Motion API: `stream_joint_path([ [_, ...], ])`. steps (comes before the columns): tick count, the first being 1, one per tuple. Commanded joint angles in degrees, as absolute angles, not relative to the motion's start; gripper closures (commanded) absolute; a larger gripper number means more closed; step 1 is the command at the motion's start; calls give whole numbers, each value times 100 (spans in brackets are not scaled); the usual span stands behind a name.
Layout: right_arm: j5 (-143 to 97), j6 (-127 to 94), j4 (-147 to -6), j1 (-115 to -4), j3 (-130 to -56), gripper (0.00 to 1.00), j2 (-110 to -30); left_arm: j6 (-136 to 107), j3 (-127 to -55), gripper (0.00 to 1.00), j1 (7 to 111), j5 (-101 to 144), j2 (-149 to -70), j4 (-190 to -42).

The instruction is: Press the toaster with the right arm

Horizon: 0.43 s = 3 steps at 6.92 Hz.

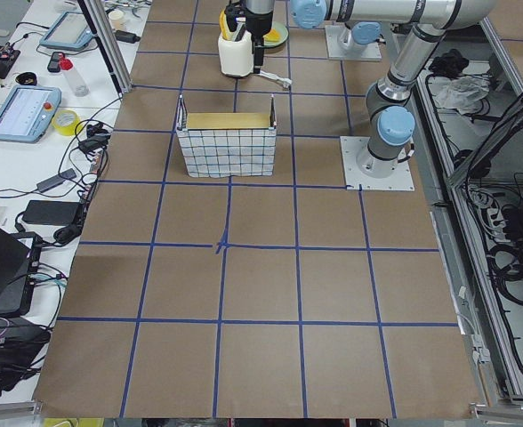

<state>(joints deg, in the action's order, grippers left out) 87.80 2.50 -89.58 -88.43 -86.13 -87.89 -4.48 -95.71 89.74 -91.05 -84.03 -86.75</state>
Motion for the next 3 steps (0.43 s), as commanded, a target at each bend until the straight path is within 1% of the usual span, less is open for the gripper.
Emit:
stream_joint_path([
  [1,8780,237,-8965,-8842,-8613,0,-8789,-448,-9571,0,8974,-9105,-8402,-8675],
  [3,8806,281,-8965,-8824,-8613,0,-8789,-448,-9571,0,8974,-9105,-8402,-8675],
])
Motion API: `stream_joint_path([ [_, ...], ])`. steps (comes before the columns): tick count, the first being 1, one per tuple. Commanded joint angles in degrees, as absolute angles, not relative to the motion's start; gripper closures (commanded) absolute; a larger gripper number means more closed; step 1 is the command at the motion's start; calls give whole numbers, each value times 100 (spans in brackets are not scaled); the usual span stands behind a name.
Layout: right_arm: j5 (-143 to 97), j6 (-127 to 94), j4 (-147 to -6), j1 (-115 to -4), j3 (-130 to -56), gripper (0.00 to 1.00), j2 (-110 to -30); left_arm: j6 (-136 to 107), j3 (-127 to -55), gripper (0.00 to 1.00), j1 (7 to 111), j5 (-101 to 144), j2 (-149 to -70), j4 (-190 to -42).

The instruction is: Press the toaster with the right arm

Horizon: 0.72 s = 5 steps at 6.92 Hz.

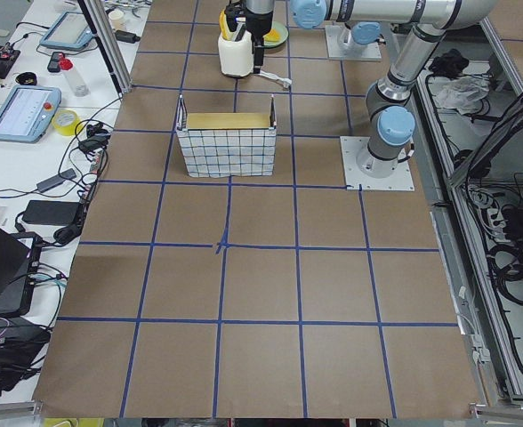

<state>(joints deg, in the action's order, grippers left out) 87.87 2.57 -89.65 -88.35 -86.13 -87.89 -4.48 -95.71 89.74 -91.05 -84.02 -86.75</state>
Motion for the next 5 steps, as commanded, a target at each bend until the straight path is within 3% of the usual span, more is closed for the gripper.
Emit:
stream_joint_path([
  [1,8815,481,-9026,-8763,-8605,0,-8780,-448,-9571,0,8974,-9097,-8402,-8675],
  [5,8517,2553,-9229,-7589,-8639,0,-8701,-448,-9571,0,8974,-9105,-8402,-8675],
])
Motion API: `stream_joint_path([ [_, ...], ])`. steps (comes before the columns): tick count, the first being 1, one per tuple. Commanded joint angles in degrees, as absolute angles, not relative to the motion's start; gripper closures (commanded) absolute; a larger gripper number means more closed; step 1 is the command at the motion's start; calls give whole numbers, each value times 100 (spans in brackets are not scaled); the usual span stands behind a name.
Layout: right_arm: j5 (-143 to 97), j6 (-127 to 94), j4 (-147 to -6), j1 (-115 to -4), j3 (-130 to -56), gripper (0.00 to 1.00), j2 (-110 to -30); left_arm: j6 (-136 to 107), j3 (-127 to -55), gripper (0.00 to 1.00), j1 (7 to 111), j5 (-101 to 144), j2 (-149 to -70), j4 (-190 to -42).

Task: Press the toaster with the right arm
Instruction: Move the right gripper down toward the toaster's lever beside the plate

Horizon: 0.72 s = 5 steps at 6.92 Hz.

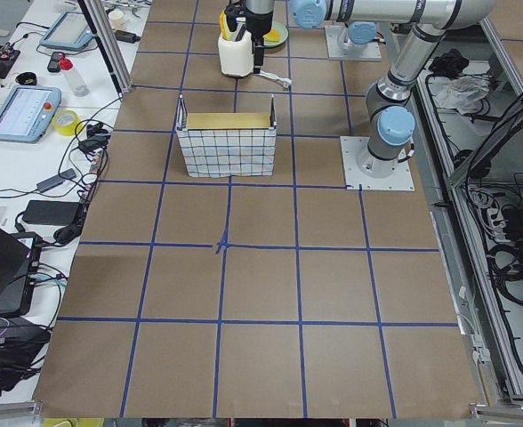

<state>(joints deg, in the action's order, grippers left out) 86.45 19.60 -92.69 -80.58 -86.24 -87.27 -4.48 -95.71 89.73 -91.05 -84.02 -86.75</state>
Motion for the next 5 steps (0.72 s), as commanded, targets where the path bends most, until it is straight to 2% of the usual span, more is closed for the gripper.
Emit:
stream_joint_path([
  [1,8282,2723,-9229,-7394,-8744,5,-8675,-448,-9571,0,8974,-9105,-8402,-8675],
  [3,7710,3030,-9334,-7374,-9043,27,-8552,-448,-9571,0,8974,-9105,-8402,-8675],
  [4,7534,3380,-9334,-7365,-9157,41,-8386,-448,-9571,0,8974,-9105,-8402,-8675],
  [5,7280,3479,-9343,-7217,-9324,49,-8289,-448,-9571,0,8974,-9097,-8402,-8675],
])
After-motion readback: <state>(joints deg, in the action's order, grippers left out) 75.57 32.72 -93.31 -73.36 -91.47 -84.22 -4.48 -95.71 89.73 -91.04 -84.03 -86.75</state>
